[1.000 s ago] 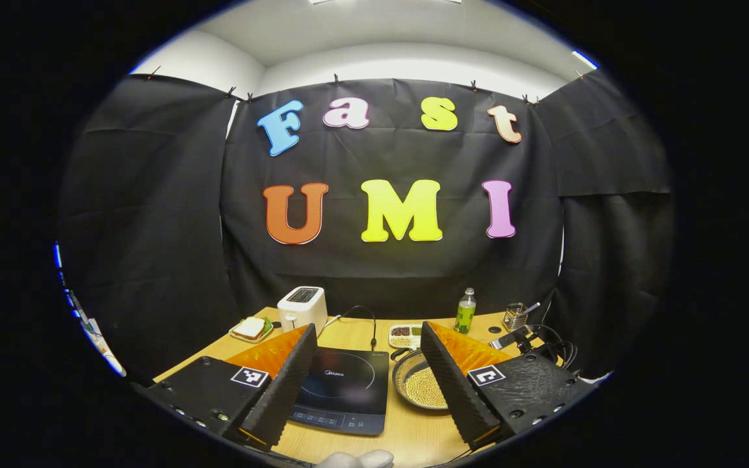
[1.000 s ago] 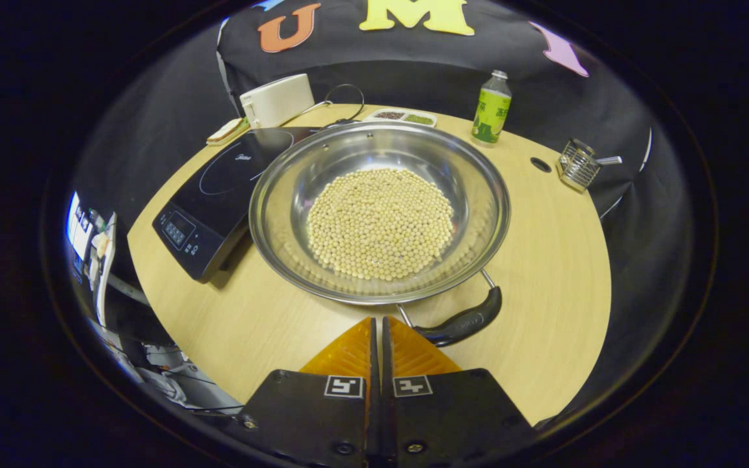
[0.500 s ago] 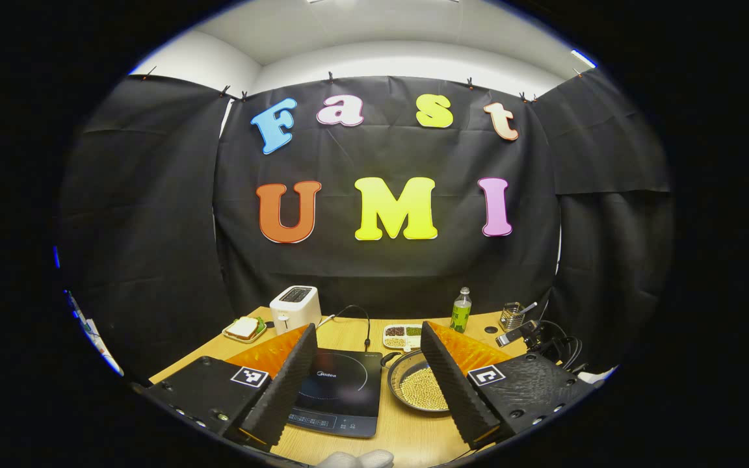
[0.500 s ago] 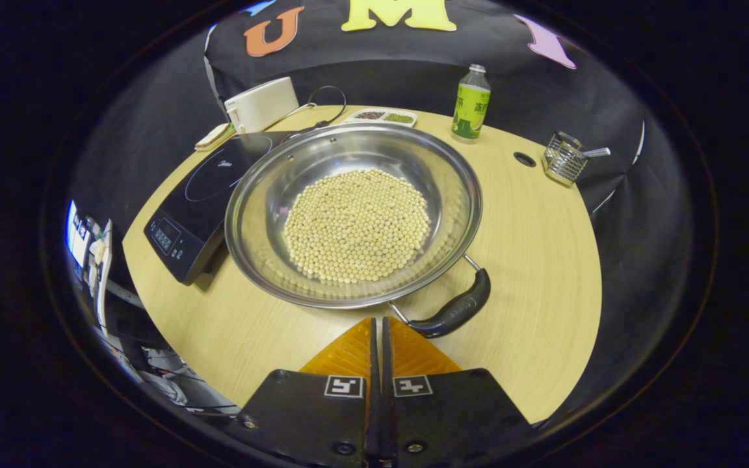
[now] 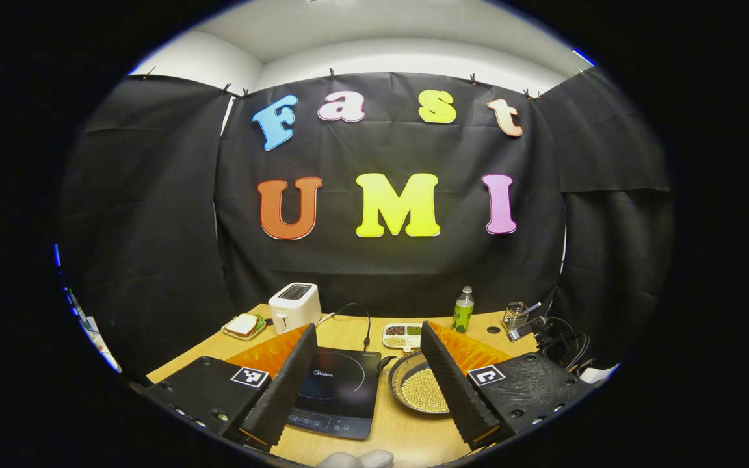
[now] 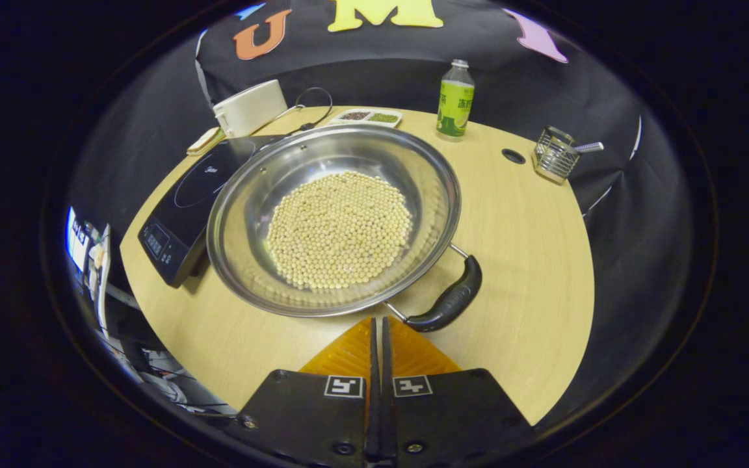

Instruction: First push the handle of the pot to place it horizontally, then grasp the pot with both hands and set it on the induction cooktop.

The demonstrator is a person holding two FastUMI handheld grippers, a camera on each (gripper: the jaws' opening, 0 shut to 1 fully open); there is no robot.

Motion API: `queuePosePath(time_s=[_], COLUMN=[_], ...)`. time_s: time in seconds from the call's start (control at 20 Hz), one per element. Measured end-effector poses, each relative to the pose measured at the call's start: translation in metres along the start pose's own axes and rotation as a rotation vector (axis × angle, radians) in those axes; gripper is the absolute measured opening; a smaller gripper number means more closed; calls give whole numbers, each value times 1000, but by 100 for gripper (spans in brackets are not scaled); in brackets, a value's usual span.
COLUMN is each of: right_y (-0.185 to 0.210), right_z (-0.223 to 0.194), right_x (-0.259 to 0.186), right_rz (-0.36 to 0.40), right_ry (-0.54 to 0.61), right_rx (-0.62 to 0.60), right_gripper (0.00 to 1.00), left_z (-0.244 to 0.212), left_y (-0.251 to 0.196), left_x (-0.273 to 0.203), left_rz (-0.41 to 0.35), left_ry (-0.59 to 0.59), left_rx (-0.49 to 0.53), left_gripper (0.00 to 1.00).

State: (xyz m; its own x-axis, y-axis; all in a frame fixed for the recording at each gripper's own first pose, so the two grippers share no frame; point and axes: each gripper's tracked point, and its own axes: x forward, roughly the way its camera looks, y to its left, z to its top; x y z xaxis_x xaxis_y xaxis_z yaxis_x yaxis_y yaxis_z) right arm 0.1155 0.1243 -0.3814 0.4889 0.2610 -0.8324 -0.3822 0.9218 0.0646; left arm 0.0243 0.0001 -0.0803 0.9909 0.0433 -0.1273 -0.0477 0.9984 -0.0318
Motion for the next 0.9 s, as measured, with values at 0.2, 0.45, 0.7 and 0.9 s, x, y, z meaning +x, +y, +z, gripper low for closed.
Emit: queuePosePath(time_s=[0.2, 0.45, 0.7, 0.9], right_y=[-16, -42, -58, -49], right_z=[5, 11, 14, 18], right_x=[2, 3, 2, 0], right_rz=[-1, -14, 1, 36], right_ry=[0, 6, 15, 8], right_rx=[13, 14, 39, -6], right_gripper=[4, 4, 4, 3], left_z=[-3, -7, -11, -13], left_y=[-7, -14, -22, -20], left_x=[7, 16, 24, 27], left_rz=[12, 28, 50, 84], left_ry=[6, 18, 30, 33], left_rx=[0, -2, -13, -14], left_gripper=[96, 95, 96, 95])
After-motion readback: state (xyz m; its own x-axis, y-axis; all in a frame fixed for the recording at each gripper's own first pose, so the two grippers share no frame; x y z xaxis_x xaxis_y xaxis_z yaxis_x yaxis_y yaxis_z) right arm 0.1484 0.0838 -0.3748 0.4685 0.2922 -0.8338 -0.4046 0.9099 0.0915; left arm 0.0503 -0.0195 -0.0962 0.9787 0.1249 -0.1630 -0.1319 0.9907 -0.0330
